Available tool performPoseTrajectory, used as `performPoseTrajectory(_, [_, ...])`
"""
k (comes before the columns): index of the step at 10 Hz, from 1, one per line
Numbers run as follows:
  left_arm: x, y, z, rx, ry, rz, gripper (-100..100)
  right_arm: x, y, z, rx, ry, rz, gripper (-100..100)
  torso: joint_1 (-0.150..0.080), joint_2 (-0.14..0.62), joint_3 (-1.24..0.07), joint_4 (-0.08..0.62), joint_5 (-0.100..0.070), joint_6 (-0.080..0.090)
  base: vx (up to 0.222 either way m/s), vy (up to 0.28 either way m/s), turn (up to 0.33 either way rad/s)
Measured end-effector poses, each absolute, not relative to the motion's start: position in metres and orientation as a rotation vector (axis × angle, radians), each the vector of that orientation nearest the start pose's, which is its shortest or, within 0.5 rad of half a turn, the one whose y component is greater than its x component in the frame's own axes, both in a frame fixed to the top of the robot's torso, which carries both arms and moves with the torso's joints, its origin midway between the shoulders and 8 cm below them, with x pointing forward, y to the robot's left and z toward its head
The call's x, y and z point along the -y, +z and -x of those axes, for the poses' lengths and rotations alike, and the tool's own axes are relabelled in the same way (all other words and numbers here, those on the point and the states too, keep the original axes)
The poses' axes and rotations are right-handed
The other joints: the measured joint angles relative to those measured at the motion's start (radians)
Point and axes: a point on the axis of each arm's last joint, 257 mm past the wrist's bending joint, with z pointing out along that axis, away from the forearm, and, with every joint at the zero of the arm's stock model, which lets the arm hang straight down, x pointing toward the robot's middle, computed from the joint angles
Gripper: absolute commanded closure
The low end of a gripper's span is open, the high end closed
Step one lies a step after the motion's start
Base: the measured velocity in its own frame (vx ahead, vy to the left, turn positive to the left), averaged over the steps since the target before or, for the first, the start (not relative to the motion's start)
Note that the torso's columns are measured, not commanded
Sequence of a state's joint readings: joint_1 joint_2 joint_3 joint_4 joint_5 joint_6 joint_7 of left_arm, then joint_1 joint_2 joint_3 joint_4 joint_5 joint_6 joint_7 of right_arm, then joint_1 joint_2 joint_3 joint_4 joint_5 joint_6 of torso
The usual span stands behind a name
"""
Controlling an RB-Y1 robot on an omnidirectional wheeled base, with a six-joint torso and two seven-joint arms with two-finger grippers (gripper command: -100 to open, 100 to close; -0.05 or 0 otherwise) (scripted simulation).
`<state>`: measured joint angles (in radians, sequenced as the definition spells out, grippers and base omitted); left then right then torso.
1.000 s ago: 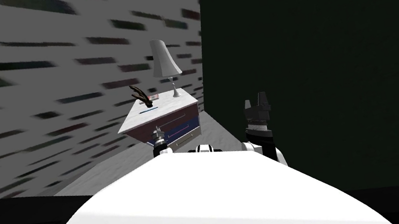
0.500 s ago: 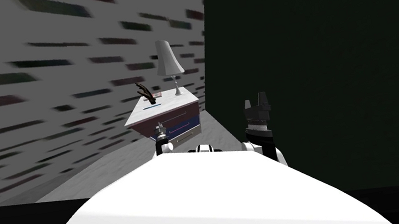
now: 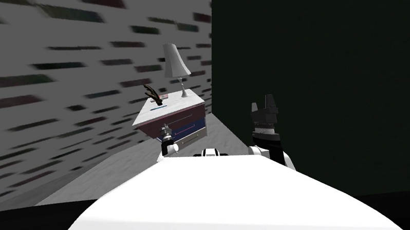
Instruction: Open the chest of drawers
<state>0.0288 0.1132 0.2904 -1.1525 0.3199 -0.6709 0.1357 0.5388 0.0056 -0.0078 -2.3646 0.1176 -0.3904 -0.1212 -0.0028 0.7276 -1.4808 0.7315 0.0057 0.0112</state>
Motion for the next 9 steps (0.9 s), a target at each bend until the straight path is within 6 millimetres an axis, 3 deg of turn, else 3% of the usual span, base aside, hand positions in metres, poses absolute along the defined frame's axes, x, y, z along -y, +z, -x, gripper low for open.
performPoseTrajectory(2, [-0.454, -0.271, -0.449, -0.551, -1.181, 1.331, 100, 0.275, 0.028, -0.344, -0.681, 1.296, -0.690, 0, 0.005, -0.005, -0.003, -0.004, 0.004, -0.001, -0.025, -0.026, 0.060])
performPoseTrajectory(4, [-0.456, -0.259, -0.470, -0.555, -1.203, 1.310, 100, 0.275, 0.028, -0.344, -0.681, 1.296, -0.690, 0, -0.001, 0.001, 0.000, 0.000, 0.000, -0.001, -0.061, -0.048, 0.046])
performPoseTrajectory(5, [-0.457, -0.262, -0.474, -0.560, -1.203, 1.314, 100, 0.275, 0.028, -0.344, -0.681, 1.296, -0.690, 0, 0.001, 0.000, 0.000, -0.001, 0.001, 0.000, -0.015, -0.002, -0.018])
performPoseTrajectory(9, [-0.457, -0.272, -0.475, -0.571, -1.192, 1.333, 100, 0.275, 0.028, -0.344, -0.681, 1.296, -0.690, 0, 0.004, -0.006, -0.004, -0.005, 0.004, 0.000, -0.017, -0.009, 0.028])
